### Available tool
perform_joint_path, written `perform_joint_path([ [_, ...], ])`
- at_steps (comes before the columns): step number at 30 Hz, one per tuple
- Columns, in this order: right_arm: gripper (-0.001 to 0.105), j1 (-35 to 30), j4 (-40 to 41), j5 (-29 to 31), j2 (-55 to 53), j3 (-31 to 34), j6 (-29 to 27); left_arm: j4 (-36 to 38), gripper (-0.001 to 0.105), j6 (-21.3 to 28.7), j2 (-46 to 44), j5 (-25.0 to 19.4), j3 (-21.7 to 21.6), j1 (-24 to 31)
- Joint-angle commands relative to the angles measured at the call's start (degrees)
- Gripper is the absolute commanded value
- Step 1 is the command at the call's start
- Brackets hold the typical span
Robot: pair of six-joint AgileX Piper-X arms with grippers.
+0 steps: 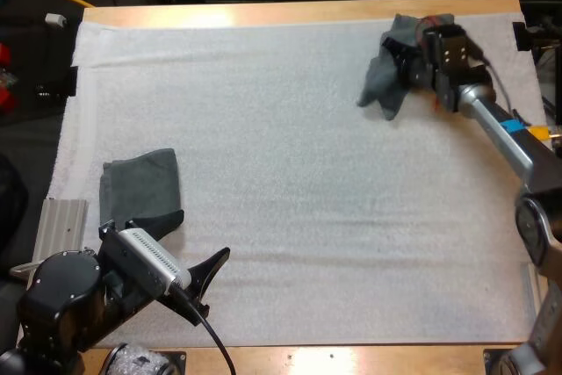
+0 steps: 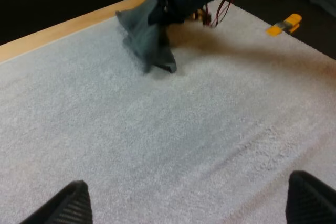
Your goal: Pick towel from pile, fold and stack
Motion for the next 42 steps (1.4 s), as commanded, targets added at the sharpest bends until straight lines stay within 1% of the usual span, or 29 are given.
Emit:
perform_joint_path([
  [1,0.001,0.2,0.4,1.0,-3.7,-0.7,-5.0,-0.4,0.072,-0.5,0.0,0.3,-0.5,-0.3],
  [3,0.001,0.6,1.8,1.2,-7.0,-0.7,-8.7,-0.4,0.072,-0.5,0.0,0.3,-0.5,-0.3],
  [6,0.001,0.8,5.1,1.2,-11.9,-0.7,-11.9,-0.4,0.072,-0.5,0.0,0.3,-0.5,-0.3],
  [12,0.001,0.9,13.3,1.2,-20.4,-0.7,-15.9,-0.4,0.072,-0.5,0.0,0.3,-0.5,-0.3],
  [22,0.001,0.9,25.9,-0.6,-33.2,-0.7,-16.6,-0.4,0.072,-0.5,0.0,0.3,-0.5,-0.3],
  [26,0.001,1.1,31.1,-2.9,-37.9,-0.7,-16.6,-0.4,0.072,-0.5,0.0,0.3,-0.5,-0.3],
  [28,0.001,1.6,34.5,-3.0,-40.2,-0.7,-16.6,-0.4,0.072,-0.5,0.0,0.3,-0.5,-0.3],
  [31,0.001,3.1,41.0,-3.1,-43.1,-0.7,-16.6,-0.4,0.072,-0.5,0.0,0.3,-0.5,-0.3],
  [33,0.001,4.7,46.1,-3.1,-45.0,-0.7,-17.9,-0.4,0.072,-0.5,0.0,0.3,-0.5,-0.3],
  [39,0.001,9.2,58.0,-2.7,-46.5,-0.3,-18.8,-0.4,0.072,-0.5,0.0,0.3,-0.5,-0.3],
  [42,0.001,11.9,59.8,-2.7,-46.5,2.3,-17.7,-0.4,0.072,-0.5,0.0,0.3,-0.5,-0.3],
])
